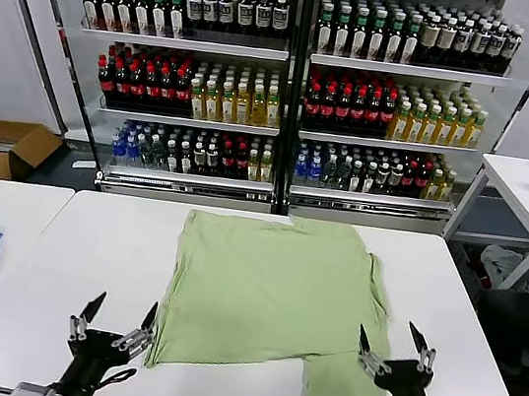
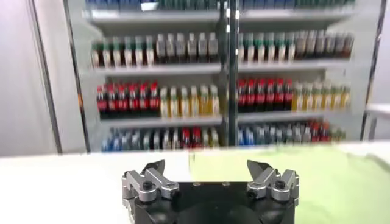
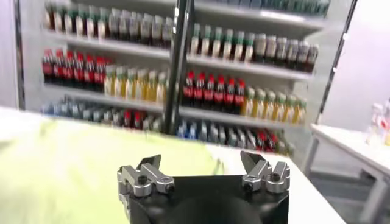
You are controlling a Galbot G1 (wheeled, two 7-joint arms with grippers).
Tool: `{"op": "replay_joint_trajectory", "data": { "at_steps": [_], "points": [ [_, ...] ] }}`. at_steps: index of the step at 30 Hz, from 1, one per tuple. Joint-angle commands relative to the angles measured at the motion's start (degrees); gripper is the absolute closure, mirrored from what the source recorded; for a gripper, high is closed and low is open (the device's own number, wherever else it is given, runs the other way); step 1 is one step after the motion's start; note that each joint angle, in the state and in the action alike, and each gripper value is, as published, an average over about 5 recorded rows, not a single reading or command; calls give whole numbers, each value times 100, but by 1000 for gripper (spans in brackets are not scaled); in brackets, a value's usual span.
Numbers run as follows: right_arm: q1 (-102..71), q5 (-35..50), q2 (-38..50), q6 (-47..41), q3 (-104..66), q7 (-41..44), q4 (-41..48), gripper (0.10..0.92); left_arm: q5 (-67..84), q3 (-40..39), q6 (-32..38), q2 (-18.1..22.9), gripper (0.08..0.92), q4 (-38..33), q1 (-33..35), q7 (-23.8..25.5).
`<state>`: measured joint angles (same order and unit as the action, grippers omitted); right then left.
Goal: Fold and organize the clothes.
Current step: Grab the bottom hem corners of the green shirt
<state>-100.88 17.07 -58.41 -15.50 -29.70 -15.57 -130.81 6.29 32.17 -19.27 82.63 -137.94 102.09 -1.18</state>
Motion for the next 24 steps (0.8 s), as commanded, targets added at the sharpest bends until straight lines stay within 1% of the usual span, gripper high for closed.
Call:
{"op": "replay_joint_trajectory", "data": {
  "at_steps": [1, 6, 13, 19, 22, 24],
  "points": [
    [-783, -16, -1, -283, -37, 16, 222, 203, -40, -494, -1026, -422, 177, 1441, -806, -395],
    [-855, -20, -197, -229, 192, 79, 424, 203, -49, -635, -1223, -480, 177, 1756, -949, -422],
    [-969, -47, -276, -167, 312, 107, 598, 203, 122, -796, -1251, -500, 177, 1660, -934, -319],
    [-920, 118, -338, -174, 422, 95, 745, 203, 101, -846, -1235, -487, 177, 1784, -948, -296],
    [-898, 293, -352, -138, 436, 108, 768, 237, 125, -856, -1228, -488, 185, 1770, -909, -293],
    [-885, 354, -352, -118, 445, 123, 762, 292, 157, -860, -1232, -496, 217, 1750, -887, -284]
  ]
}}
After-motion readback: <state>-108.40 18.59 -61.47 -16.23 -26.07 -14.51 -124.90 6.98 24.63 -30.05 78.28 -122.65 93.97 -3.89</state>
